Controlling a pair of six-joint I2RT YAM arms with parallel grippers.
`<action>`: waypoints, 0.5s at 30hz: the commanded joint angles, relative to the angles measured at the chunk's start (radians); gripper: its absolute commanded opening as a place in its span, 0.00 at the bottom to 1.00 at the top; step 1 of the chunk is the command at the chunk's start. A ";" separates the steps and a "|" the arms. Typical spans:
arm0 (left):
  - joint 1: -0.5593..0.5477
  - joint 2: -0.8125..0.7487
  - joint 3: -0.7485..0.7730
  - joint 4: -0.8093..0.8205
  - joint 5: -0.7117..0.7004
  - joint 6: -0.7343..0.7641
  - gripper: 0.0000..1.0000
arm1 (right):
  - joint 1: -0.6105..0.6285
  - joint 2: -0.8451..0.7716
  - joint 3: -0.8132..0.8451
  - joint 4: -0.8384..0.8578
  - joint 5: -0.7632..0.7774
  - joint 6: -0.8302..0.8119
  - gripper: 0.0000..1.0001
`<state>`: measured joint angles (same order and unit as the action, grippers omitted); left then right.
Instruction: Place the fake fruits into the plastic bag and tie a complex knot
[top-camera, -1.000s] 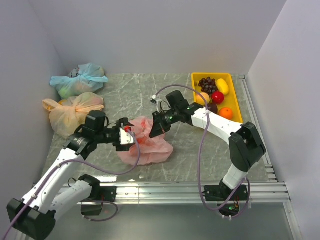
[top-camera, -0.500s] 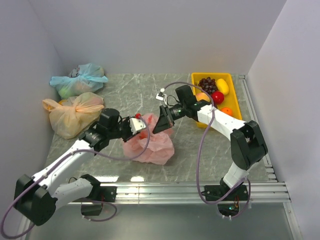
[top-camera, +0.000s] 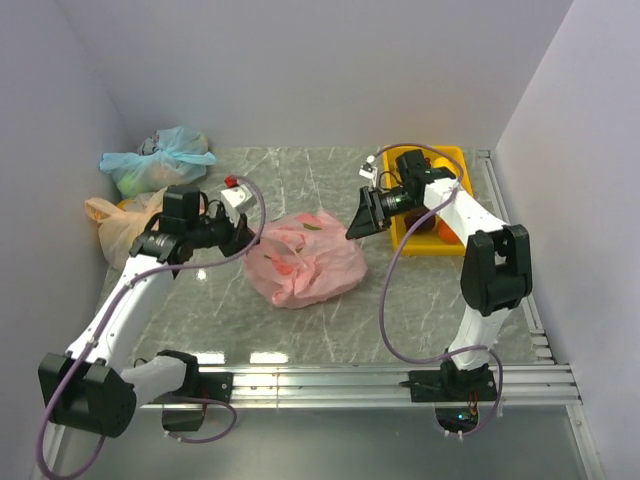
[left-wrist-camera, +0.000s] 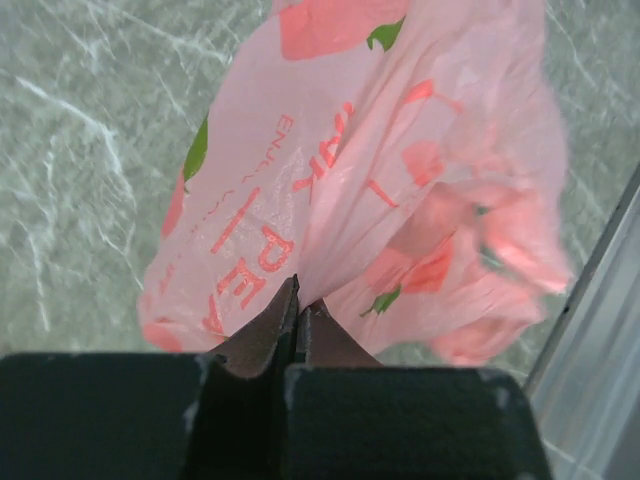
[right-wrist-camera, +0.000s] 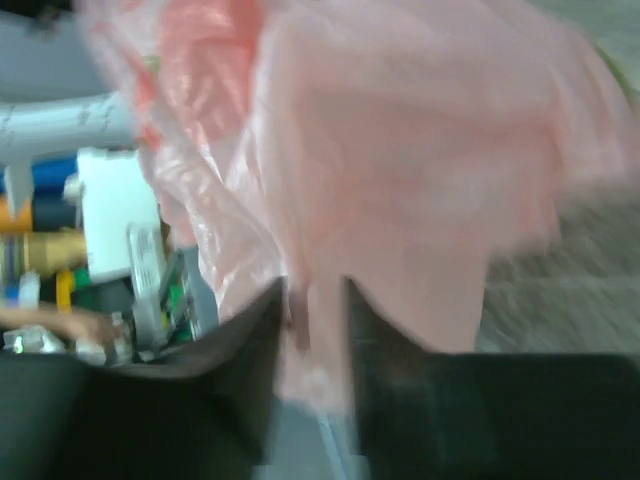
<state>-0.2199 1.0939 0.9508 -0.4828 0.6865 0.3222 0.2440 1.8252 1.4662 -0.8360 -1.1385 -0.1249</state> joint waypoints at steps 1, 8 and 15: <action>0.005 0.070 0.086 -0.062 0.041 -0.130 0.00 | -0.006 -0.098 0.058 0.070 0.251 0.068 0.61; -0.018 0.280 0.267 -0.141 -0.070 -0.405 0.01 | 0.084 -0.311 0.077 0.139 0.654 0.041 0.95; -0.013 0.337 0.298 -0.128 -0.025 -0.661 0.00 | 0.444 -0.497 -0.137 0.248 0.968 0.079 0.98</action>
<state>-0.2329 1.4342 1.2068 -0.6125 0.6350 -0.1726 0.5964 1.3613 1.4242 -0.6373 -0.3687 -0.0692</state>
